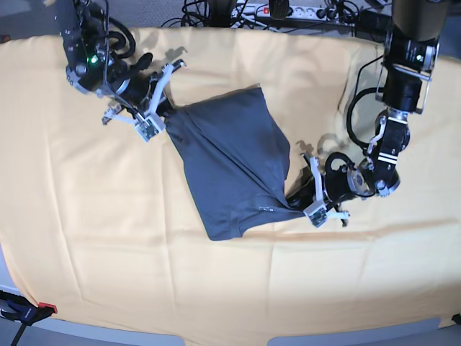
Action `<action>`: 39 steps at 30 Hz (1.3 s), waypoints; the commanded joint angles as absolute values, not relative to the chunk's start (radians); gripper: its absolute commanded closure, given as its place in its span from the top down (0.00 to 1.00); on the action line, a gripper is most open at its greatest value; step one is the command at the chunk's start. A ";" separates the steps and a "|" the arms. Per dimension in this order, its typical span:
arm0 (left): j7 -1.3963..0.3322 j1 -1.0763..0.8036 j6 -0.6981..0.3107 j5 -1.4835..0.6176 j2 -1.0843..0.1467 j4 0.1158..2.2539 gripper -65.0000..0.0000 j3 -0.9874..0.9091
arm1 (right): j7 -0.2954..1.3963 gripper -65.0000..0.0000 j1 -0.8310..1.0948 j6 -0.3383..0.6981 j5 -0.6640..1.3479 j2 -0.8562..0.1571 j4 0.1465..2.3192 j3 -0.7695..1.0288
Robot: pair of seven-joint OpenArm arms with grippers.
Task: Fold the T-shirt properly
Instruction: 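Press the folded shirt flat with both grippers and release, then move both grippers to the shirt's sides and nudge the edges square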
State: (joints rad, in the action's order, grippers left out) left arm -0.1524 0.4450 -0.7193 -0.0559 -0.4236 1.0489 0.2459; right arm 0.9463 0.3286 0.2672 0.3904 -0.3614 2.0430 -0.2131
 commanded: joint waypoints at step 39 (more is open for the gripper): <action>-1.013 0.330 -0.501 -0.688 -0.670 1.497 0.00 0.233 | 0.826 0.00 0.241 0.579 0.673 -0.299 1.737 -0.065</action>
State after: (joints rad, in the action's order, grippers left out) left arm -1.0260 0.3099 -0.5014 -0.6804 -0.6540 1.4849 0.2428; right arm 0.7921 0.2398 0.5694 0.6815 -0.2958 1.7287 -0.0616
